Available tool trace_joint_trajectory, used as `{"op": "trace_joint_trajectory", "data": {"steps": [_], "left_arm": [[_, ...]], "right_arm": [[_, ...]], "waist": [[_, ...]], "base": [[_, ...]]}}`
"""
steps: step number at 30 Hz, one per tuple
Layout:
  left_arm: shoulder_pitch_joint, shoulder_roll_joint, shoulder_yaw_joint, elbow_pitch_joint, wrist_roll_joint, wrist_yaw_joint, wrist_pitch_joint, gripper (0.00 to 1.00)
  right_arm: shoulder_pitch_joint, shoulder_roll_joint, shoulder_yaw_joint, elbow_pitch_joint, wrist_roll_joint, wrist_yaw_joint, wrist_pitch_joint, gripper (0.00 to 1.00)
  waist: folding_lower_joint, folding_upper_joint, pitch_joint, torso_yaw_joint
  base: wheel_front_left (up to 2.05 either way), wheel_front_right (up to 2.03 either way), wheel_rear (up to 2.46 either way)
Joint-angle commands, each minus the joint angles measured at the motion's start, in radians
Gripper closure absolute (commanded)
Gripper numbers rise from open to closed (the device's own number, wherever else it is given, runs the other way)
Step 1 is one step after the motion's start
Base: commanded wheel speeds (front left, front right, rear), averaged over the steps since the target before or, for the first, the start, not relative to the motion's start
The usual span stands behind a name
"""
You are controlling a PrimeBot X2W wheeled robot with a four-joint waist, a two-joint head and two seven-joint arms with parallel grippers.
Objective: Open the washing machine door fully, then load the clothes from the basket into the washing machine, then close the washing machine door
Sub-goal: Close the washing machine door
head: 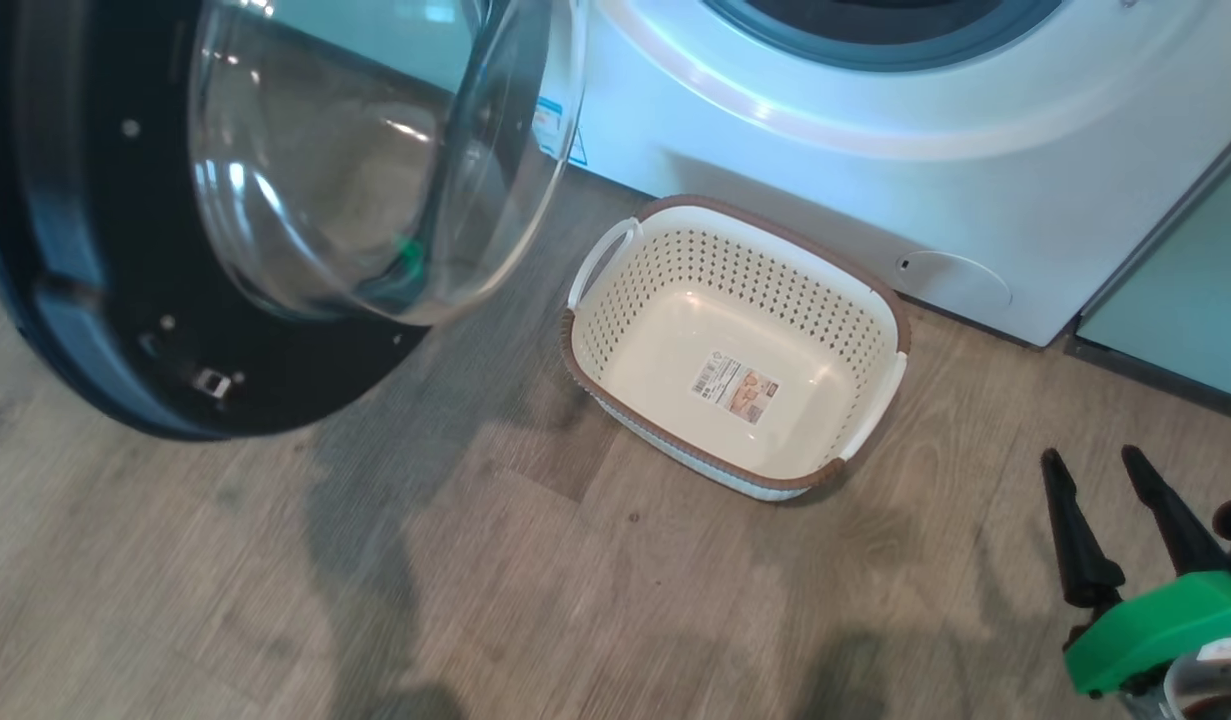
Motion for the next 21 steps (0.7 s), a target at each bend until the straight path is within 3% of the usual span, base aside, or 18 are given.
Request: {"op": "trace_joint_trajectory", "data": {"steps": [1,21], "left_arm": [[-0.011,0.045,0.029,-0.051,-0.018,-0.014,0.019,1.0],[0.057,-0.048,-0.035,-0.2,-0.075,-0.03,0.114,1.0]], "right_arm": [[-0.032,0.001,0.022,-0.023,0.01,-0.003,-0.016,0.0],[-0.026,0.04,0.04,0.05,0.025,-0.003,-0.062,0.0]], "waist": [[0.0,0.0,-0.007,-0.004],[0.0,0.0,-0.081,-0.08]], "base": [[0.0,0.0,0.0],[0.0,0.0,0.0]]}}
